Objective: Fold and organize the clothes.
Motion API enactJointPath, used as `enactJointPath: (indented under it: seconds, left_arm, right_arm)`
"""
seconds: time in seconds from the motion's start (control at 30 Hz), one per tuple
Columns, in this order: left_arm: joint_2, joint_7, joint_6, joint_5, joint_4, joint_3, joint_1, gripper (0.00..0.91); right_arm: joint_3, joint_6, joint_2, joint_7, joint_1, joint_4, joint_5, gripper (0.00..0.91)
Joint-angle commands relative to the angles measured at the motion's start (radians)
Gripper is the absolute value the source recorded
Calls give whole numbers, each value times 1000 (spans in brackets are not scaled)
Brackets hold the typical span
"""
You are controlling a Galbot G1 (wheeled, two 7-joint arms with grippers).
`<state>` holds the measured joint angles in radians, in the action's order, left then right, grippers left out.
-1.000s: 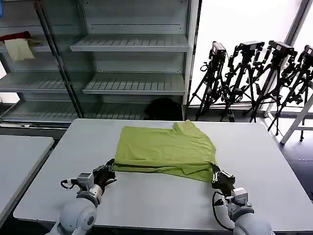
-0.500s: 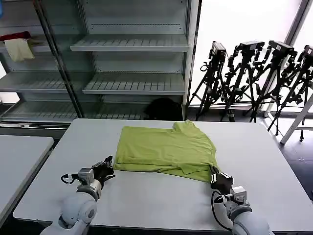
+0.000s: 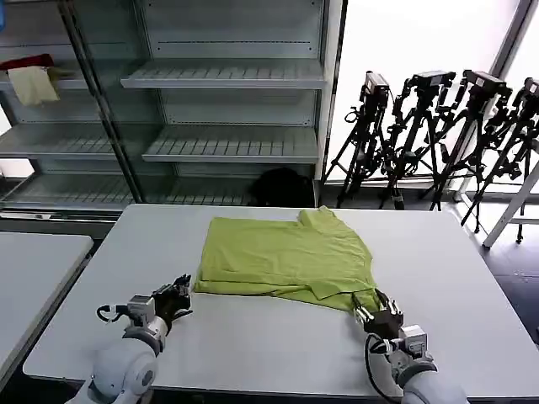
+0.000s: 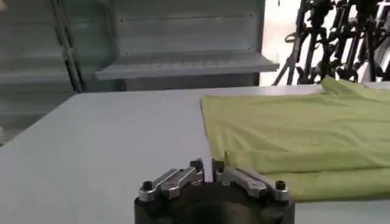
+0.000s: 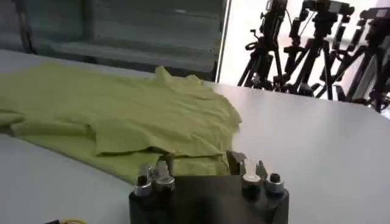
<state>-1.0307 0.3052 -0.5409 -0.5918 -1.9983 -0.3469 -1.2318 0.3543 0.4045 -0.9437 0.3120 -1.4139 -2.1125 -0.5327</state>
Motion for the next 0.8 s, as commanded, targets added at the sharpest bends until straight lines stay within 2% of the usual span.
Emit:
enactJointPath:
  seconds: [0.03,0.3,0.47,0.6,0.63,0.7,0.73,0.77,0.8]
  left_arm:
    - [10,-7,-35,-69,-108,-50,-98,907]
    - [-11,-27,-34,-93,-68,-39,-91,907]
    - [-16,-29,-26,-100,-25,-38,-66,907]
    - [-18,-29,-17,-116,9,-40,-49,897]
    - [-19,-31,-14,-118,14,-39,-46,856]
    - [-23,-33,-11,-120,25,-38,-42,715]
    - [-26,-34,-8,-121,32,-37,-36,685]
    - [-28,-36,-2,-121,38,-36,-34,605]
    - [-29,-38,1,-121,38,-34,-32,574]
  right_arm:
    - [81,29,15,28,-92,-91,-69,907]
    - [91,8,3,25,-107,-65,-127,907]
    - [65,-2,-12,1,-89,-66,-121,907]
    - [33,-4,-21,-10,-69,-55,-93,786]
    - [22,-5,-23,-12,-63,-50,-87,766]
    - [10,-6,-29,-15,-58,-42,-77,705]
    - [5,-6,-31,-16,-57,-37,-75,695]
    - [2,-6,-33,-17,-55,-34,-75,645]
    - [-1,-6,-34,-18,-55,-30,-73,615]
